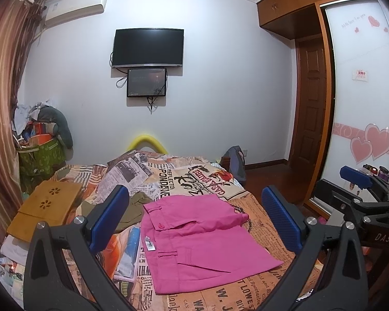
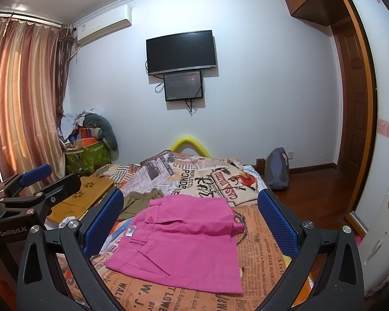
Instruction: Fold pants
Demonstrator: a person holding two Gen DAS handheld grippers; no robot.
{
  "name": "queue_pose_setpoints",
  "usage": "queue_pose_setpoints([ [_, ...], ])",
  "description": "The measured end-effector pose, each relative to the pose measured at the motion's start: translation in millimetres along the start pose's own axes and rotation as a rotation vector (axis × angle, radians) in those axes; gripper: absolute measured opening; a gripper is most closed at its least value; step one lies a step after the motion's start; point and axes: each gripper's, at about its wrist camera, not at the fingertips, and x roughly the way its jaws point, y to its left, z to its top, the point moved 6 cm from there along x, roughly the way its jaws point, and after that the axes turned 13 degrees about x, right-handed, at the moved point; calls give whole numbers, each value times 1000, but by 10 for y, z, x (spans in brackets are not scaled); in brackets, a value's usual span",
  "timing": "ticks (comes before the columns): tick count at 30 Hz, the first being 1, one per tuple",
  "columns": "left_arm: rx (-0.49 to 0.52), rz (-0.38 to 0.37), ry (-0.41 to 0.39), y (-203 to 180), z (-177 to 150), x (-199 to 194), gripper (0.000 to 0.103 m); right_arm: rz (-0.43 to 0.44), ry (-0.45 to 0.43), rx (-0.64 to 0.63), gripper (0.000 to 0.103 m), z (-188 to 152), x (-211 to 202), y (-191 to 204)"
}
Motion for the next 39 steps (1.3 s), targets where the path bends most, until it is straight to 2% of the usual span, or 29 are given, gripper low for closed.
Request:
queue_pose_setpoints([
  [39,-15,5,4,12,73,24,103,0,6,0,103,-6,-17,39],
])
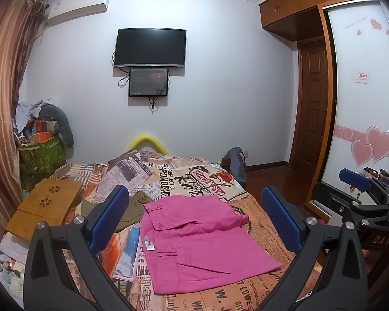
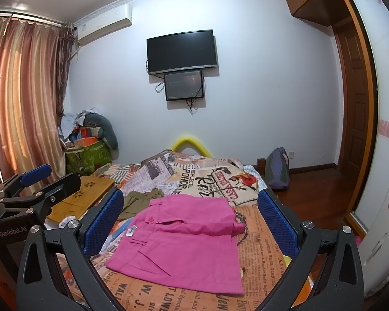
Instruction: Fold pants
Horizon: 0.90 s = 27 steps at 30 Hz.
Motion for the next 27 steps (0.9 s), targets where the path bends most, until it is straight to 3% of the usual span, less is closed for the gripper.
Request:
queue_pose_setpoints([
  [12,-17,-3,21,96,-126,180,103,-44,38,18,103,-81,241,-236],
  [20,-45,14,189,429,-488,858,103,-149,161,-4,103,-297,726,-781],
  [24,-18,21,325,590,-855,1237,85,-157,274,26,91,-534,963,-1032],
  [27,-26,-7,410,663,-1161,1438,81,-162,369,22,88,-766,1098,-1160],
])
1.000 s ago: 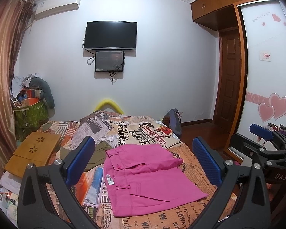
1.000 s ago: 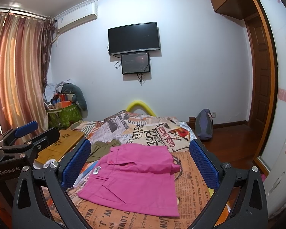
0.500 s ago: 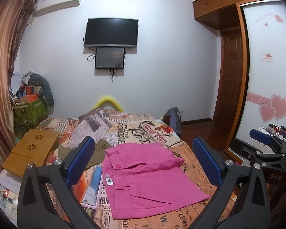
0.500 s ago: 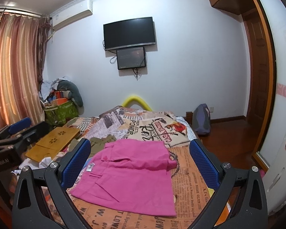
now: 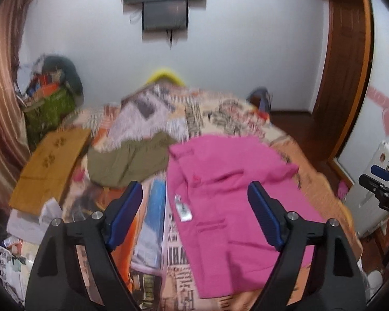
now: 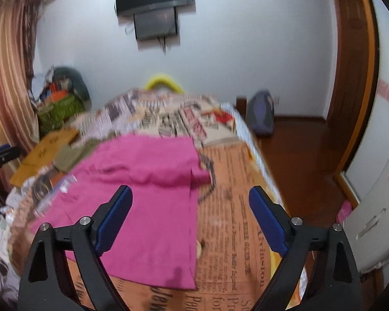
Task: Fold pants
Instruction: 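Lower both tools to the pink pants' waistband and pinch the fabric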
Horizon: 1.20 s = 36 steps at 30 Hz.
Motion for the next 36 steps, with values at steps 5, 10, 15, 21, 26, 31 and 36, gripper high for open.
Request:
queue_pose_setpoints([
  [5,-15,-51,156,9,-418,453,71,14,167,-13,81,-388,343,-86],
  [10,-4,-98,268,-112,-790,714,68,27,311,-39,71,-734,599,-115],
  [15,-41,-171,336,-180,-995,842,66,79,366,30,62,-855,644,-204],
  [21,-13,-225,335,-276,-949,850,44,133,396,28,25,-920,531,-202],
  [26,10,-228,328,-309,-910,865,28,112,390,-11,10,-973,498,-150],
  [31,74,-153,314,-286,-881,906,25,88,389,-34,8,-985,427,-153],
  [36,60,-185,329,-186,-903,903,25,82,406,-27,13,-927,422,-173],
])
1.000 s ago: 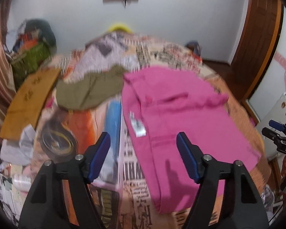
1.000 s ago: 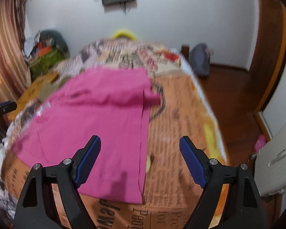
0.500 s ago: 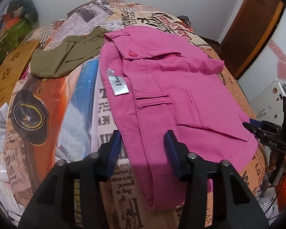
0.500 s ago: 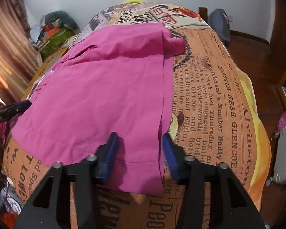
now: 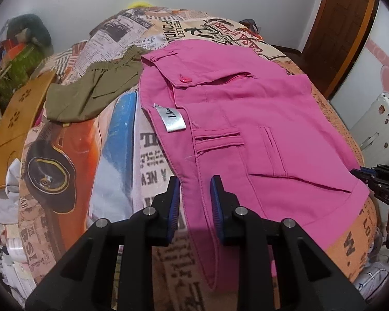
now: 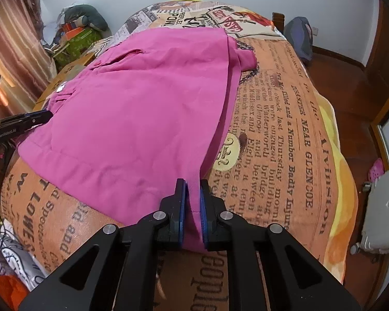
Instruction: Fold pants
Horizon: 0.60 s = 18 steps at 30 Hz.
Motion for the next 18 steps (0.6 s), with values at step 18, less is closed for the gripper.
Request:
queue_pose_setpoints([
  [18,19,5,11,404,912,302,30,45,-124,-77,47,1101,239,219],
])
